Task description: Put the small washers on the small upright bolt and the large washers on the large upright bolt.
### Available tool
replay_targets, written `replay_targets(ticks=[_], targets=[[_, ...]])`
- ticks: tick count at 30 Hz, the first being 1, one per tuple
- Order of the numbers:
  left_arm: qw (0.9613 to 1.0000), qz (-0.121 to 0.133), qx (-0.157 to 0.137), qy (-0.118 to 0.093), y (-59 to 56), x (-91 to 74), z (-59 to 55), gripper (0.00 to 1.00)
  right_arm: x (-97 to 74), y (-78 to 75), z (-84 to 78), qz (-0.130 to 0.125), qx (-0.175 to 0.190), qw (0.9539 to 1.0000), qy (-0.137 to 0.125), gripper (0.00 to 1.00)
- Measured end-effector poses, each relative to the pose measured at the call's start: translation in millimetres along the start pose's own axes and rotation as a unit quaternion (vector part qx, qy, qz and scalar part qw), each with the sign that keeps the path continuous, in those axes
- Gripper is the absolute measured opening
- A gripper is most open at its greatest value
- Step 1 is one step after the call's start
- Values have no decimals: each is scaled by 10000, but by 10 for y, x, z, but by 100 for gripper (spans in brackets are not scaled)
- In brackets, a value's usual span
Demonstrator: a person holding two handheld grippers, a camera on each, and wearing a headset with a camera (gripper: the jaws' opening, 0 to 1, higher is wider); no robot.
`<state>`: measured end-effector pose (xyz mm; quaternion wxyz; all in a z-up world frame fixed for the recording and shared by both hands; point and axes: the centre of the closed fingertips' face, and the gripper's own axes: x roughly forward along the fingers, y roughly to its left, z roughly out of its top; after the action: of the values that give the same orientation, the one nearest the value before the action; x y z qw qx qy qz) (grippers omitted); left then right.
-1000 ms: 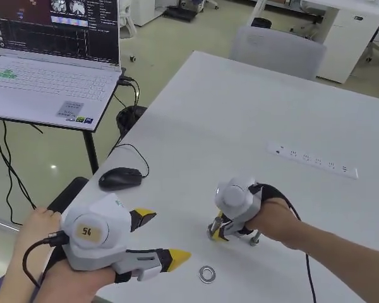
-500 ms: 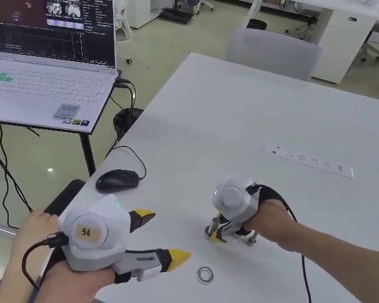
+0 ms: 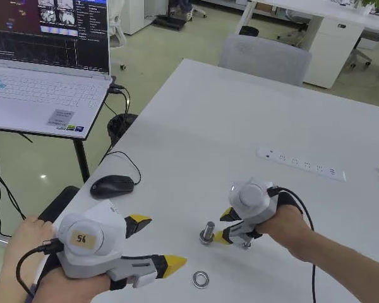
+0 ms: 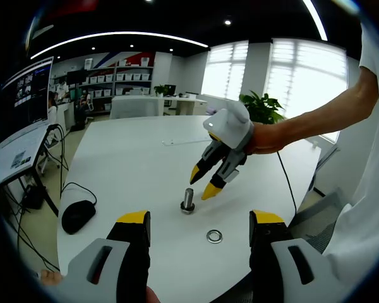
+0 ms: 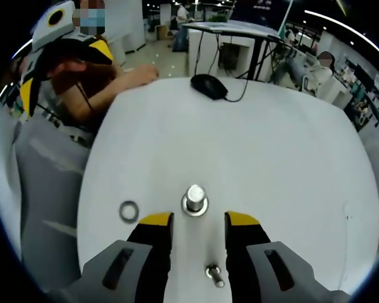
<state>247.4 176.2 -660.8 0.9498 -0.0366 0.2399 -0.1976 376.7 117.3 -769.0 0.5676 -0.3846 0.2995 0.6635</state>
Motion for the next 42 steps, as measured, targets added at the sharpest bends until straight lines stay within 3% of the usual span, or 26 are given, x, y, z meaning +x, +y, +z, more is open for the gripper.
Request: replay_targets(ticks=[10, 18, 32, 42], targets=[[10000, -41, 57, 10, -14, 0, 20, 63, -213, 120, -28, -127, 163, 9992, -351, 34], [10000, -41, 55, 16, -29, -1, 14, 63, -273, 310, -206, -108, 382, 9983, -426, 34], [10000, -51, 61, 12, -39, 7, 19, 63, -117, 768, -462, 99, 742, 9966, -353, 34], [10000, -66, 49, 30, -43, 1, -18, 63, 69, 1017, -477, 238, 516, 9982, -184, 34]])
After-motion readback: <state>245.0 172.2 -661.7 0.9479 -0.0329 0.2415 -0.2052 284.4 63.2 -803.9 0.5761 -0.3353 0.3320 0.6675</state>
